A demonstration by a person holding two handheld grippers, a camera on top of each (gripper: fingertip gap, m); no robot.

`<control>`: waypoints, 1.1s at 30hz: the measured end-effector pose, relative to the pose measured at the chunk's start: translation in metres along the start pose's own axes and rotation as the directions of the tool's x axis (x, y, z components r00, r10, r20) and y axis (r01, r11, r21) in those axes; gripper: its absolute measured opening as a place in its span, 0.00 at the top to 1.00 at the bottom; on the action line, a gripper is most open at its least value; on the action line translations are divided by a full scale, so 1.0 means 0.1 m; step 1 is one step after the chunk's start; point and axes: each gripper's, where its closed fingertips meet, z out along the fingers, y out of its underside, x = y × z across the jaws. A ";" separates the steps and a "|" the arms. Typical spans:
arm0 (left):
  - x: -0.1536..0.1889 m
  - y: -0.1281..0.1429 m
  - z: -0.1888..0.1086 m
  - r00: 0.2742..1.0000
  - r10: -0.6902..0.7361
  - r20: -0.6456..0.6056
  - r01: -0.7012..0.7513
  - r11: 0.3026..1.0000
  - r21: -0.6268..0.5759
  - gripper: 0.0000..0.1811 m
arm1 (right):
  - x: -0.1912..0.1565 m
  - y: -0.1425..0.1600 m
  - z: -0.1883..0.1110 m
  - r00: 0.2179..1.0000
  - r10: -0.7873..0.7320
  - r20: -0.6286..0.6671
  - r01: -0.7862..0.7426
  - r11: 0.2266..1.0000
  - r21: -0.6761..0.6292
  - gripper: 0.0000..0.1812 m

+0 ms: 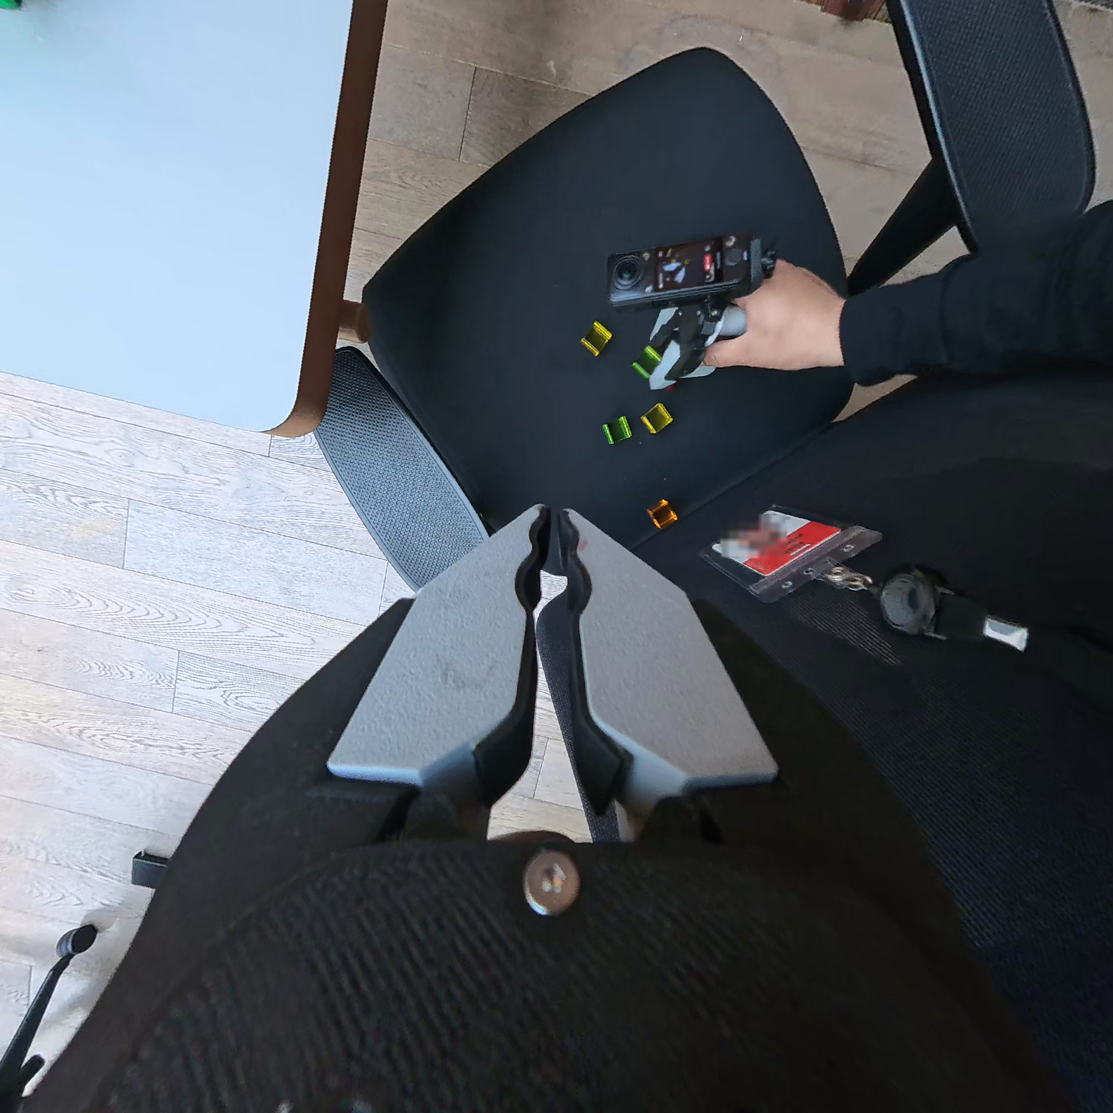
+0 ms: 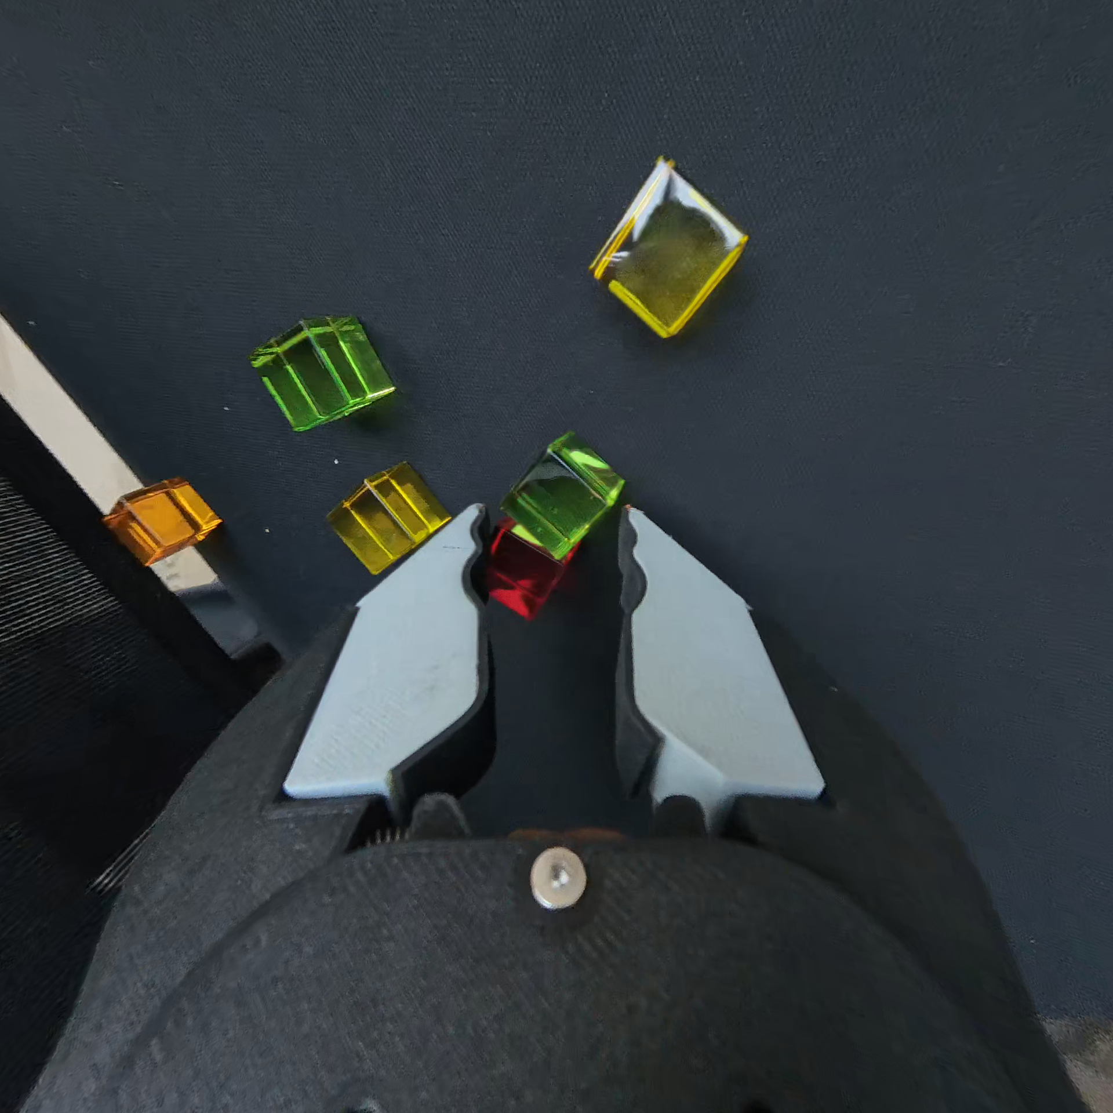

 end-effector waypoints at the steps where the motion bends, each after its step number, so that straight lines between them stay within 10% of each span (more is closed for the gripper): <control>1: 0.00 0.00 0.00 1.000 -0.001 0.000 0.001 1.000 -0.001 1.00 | 0.01 -0.02 0.01 1.000 -0.013 -0.008 0.013 1.000 0.009 0.81; 21: -0.01 0.01 -0.01 1.000 -0.001 0.005 0.001 1.000 0.002 1.00 | 0.84 -0.62 -0.22 0.987 0.130 -0.098 -0.117 0.985 0.126 0.78; 27: -0.01 -0.01 -0.03 1.000 -0.004 0.004 0.004 1.000 0.012 1.00 | 0.44 -0.57 -0.31 0.972 -0.211 -0.101 0.227 0.958 0.174 0.76; 33: 0.00 0.01 -0.01 1.000 0.000 0.007 0.000 1.000 -0.001 1.00 | 0.29 -0.73 -0.17 0.773 -0.605 -0.193 0.624 0.780 0.052 0.74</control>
